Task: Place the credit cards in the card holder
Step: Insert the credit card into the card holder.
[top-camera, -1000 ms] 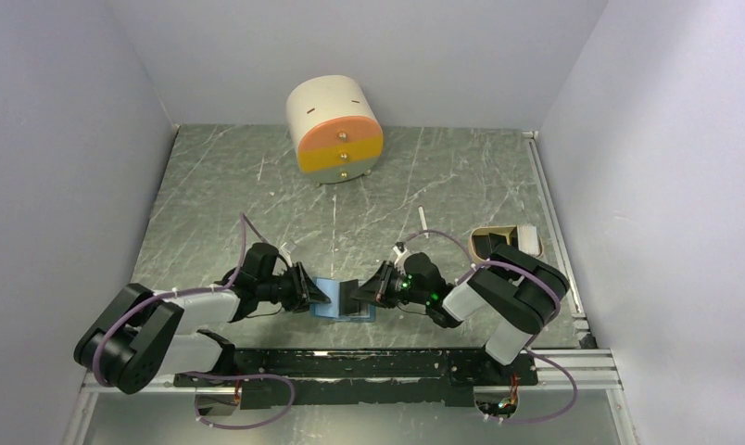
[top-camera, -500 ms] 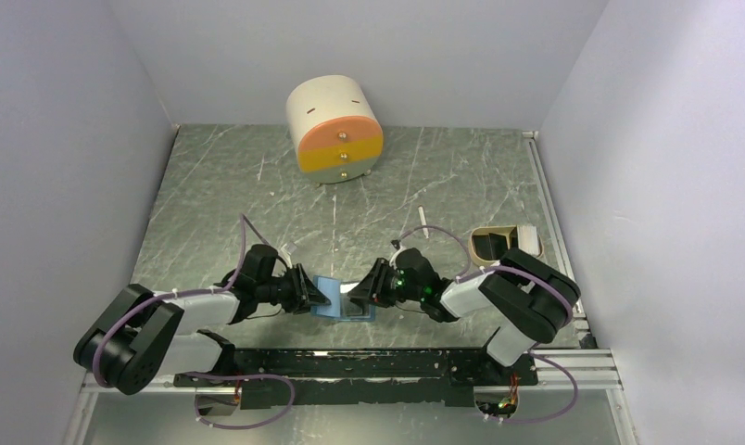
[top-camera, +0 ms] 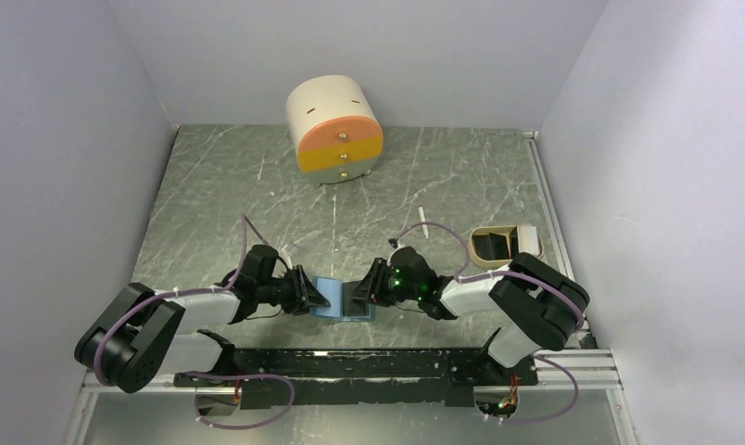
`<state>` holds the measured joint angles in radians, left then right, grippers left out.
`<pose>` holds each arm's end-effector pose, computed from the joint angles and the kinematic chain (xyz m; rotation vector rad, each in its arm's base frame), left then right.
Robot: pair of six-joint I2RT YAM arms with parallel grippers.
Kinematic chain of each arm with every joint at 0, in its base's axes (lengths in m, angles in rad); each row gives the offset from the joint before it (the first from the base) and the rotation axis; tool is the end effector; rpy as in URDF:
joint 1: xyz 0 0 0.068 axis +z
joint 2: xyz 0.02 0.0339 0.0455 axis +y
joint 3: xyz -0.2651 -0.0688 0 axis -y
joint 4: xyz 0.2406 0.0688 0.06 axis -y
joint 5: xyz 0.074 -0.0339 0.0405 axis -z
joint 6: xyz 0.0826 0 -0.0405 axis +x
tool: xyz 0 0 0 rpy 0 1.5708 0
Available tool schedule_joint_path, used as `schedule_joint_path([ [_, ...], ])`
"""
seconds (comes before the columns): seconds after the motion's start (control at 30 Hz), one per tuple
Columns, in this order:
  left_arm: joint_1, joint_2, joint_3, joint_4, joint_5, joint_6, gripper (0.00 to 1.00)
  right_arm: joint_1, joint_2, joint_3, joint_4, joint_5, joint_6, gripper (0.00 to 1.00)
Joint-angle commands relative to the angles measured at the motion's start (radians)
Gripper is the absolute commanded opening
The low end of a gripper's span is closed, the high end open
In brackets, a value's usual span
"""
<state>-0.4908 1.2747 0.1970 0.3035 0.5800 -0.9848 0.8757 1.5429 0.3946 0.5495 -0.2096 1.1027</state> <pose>0.1654 -0.1397 0.0835 -0.3209 2.6153 -1.3173 0.1750 0.2367 0.0964 0.1444 2.4874 1.2418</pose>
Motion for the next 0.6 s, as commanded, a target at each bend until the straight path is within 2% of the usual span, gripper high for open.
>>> schedule_joint_path([
  [0.0, 0.003, -0.034, 0.023, -0.060, -0.008, 0.041, 0.34, 0.007, 0.010, -0.018, -0.064, 0.033, -0.025, 0.33],
  [0.07, 0.003, -0.062, 0.035, -0.109, -0.033, 0.055, 0.36, 0.008, -0.010, -0.019, -0.074, 0.045, -0.033, 0.28],
  [0.27, 0.003, -0.145, 0.044, -0.159, -0.035, 0.053, 0.41, 0.006, 0.011, -0.021, -0.059, 0.038, -0.052, 0.05],
  [0.47, 0.010, -0.174, 0.038, -0.190, -0.045, 0.050, 0.35, 0.005, 0.006, -0.030, -0.074, 0.054, -0.066, 0.01],
  [0.57, 0.014, -0.193, 0.052, -0.235, -0.070, 0.066, 0.36, 0.005, 0.003, -0.035, -0.081, 0.062, -0.072, 0.01],
])
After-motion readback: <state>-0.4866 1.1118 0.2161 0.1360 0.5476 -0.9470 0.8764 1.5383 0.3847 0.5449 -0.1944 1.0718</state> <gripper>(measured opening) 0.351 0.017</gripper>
